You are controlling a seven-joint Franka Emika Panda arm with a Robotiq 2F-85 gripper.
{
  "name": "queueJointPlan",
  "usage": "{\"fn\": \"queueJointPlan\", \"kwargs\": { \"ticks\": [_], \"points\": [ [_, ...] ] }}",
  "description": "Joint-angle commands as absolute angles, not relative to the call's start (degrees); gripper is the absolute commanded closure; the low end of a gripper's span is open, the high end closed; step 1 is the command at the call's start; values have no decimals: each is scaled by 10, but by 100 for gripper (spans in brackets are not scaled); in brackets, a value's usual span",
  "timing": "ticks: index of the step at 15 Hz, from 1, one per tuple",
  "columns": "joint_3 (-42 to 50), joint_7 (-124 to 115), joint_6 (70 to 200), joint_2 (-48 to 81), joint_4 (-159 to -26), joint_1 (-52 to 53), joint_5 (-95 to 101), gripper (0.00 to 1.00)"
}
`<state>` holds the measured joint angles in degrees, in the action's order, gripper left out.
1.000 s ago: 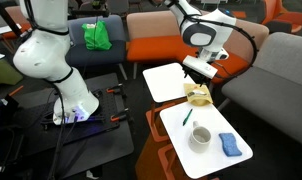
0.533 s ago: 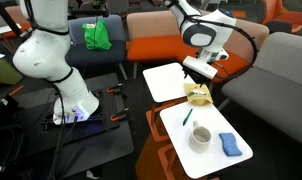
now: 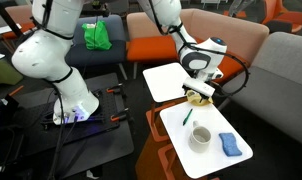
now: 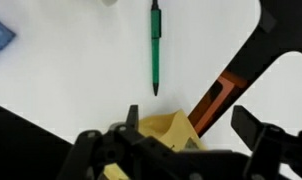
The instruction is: Get the pen from the table and put it in the mug
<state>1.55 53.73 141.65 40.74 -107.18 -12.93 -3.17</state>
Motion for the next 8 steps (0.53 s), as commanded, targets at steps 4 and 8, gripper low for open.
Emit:
{"fn": "queueJointPlan", "kwargs": {
  "ticks": [4,8],
  "points": [
    [-17,524,1461,500,-990,-161,10,0],
    [-33,510,1457,540,-959,-173,6,0]
  ]
}}
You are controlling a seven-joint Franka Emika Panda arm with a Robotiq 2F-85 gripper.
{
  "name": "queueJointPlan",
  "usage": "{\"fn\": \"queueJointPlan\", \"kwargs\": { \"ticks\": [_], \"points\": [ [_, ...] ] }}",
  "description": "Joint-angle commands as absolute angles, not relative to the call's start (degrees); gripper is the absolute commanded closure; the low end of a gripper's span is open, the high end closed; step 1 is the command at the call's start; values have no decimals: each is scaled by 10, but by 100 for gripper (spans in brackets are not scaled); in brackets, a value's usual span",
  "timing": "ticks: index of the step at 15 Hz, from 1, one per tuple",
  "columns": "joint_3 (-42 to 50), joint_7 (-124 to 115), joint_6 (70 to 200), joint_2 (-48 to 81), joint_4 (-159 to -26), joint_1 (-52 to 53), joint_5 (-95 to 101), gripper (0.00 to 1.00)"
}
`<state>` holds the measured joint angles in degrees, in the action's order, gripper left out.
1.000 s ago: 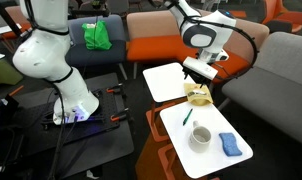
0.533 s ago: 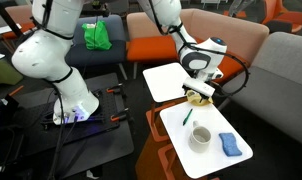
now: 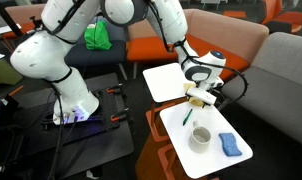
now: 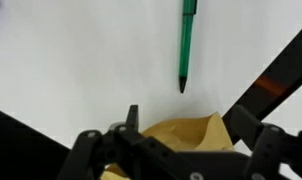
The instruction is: Get the pen from the table and put it in the mug
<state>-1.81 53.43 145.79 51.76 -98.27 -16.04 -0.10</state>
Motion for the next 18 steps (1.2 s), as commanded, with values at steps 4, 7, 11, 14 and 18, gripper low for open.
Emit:
{"fn": "queueJointPlan", "kwargs": {
  "ticks": [4,7,11,14,18],
  "points": [
    [-26,470,1464,567,-950,-167,12,0],
    [-30,456,1479,574,-957,-175,13,2],
    [-23,455,1494,569,-975,-184,21,5],
    [-29,468,1487,577,-969,-206,19,20],
    [-35,479,1476,580,-959,-214,30,57]
  ]
}}
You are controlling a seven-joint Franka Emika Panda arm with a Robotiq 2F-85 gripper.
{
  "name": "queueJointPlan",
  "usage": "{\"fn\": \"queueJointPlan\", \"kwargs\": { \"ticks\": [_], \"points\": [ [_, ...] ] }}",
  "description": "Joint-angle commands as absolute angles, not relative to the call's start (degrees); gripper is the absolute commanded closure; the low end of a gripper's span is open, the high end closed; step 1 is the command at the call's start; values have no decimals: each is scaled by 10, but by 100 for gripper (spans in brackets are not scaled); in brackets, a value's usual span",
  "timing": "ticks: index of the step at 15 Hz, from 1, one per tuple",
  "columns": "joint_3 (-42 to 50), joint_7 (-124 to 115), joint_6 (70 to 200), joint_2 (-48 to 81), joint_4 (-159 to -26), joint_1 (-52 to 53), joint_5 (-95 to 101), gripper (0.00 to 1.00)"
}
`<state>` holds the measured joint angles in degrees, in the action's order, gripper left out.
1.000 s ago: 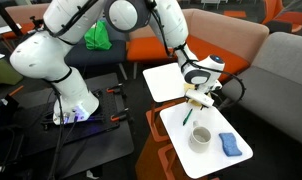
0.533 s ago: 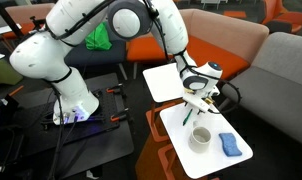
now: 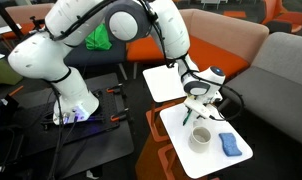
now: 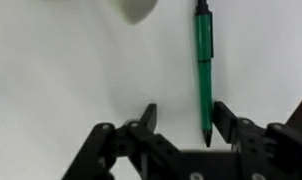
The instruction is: Get the pen from the table and put it in the mug
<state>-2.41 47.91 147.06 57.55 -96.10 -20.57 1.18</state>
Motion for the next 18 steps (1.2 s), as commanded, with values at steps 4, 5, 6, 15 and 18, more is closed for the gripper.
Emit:
{"fn": "queueJointPlan", "kwargs": {
  "ticks": [4,5,6,15,18],
  "points": [
    [-35,478,1477,572,-966,-205,46,87],
    [-33,473,1478,567,-971,-199,54,93],
    [-32,468,1478,563,-974,-195,59,99],
    [-114,501,1640,493,-1091,-254,39,97],
    [-156,469,1730,461,-1161,-300,29,97]
  ]
}}
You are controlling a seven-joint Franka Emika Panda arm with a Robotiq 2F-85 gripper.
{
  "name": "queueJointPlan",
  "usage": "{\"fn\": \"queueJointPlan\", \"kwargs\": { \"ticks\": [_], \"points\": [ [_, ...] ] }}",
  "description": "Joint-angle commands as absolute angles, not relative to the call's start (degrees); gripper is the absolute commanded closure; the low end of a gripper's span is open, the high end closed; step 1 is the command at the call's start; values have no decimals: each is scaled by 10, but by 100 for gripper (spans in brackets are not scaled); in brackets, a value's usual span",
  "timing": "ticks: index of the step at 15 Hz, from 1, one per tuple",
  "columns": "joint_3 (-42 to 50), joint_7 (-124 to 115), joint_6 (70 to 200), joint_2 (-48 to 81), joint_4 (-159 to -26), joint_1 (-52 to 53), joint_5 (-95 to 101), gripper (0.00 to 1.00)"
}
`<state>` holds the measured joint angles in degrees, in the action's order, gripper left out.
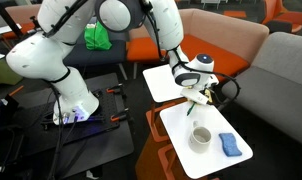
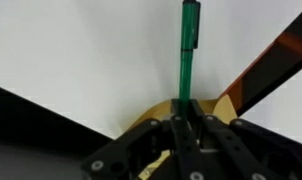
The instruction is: Get the pen from the table and put it in the mug
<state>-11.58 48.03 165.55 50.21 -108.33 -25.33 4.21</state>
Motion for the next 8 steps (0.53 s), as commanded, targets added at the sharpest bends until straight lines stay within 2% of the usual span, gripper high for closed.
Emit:
{"fn": "queueJointPlan", "kwargs": {
  "ticks": [1,8],
  "points": [
    [-167,468,1756,453,-1181,-315,36,97],
    [-143,291,1952,412,-1279,-321,90,97]
  ]
}}
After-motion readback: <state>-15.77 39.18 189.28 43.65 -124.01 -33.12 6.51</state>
